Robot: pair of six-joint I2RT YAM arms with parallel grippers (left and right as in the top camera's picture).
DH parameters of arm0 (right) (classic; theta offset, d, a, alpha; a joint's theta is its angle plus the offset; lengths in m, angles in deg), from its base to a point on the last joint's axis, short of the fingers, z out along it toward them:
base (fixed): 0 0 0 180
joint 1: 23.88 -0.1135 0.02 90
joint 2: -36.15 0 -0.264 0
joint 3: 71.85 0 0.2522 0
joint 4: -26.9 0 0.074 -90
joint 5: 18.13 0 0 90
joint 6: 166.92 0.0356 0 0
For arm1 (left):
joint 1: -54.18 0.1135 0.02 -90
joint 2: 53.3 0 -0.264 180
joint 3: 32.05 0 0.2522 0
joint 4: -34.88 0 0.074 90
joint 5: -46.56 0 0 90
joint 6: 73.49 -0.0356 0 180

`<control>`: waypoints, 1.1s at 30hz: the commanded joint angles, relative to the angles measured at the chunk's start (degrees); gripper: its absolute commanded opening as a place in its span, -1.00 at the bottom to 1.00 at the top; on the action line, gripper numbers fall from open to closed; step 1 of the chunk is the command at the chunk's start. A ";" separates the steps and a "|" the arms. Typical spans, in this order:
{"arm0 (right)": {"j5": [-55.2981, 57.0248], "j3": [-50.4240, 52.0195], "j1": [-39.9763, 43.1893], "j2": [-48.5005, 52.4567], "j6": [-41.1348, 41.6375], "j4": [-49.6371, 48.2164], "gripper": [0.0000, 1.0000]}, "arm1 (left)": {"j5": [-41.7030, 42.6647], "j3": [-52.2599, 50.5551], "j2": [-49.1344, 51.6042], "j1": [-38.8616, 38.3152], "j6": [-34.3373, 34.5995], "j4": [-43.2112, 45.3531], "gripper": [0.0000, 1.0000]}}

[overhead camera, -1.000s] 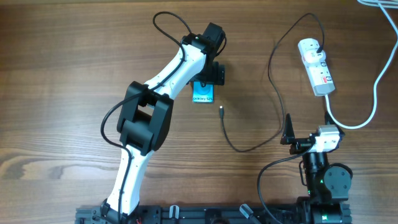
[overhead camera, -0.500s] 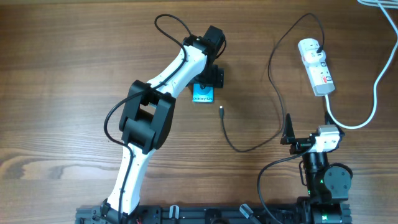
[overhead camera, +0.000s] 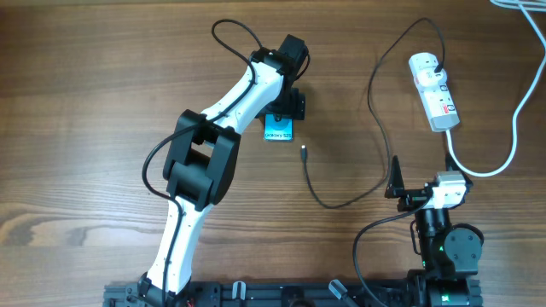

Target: Plug charger to phone and switch on socket

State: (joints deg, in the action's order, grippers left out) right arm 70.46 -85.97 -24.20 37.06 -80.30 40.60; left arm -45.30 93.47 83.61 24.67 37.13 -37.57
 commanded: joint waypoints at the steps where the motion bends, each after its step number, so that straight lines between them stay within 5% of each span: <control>1: 0.07 0.07 -0.22 -0.11 -0.96 -0.15 0.99 | 2.91 -0.22 2.62 0.00 -0.46 0.44 0.77; 33: 0.04 0.07 -0.22 -0.11 -0.98 -0.15 0.99 | 2.89 -0.22 2.60 0.00 1.07 0.90 0.47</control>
State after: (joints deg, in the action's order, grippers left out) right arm 70.46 -85.97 -24.20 37.06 -80.30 40.60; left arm -45.11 93.47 83.61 24.67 37.37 -37.12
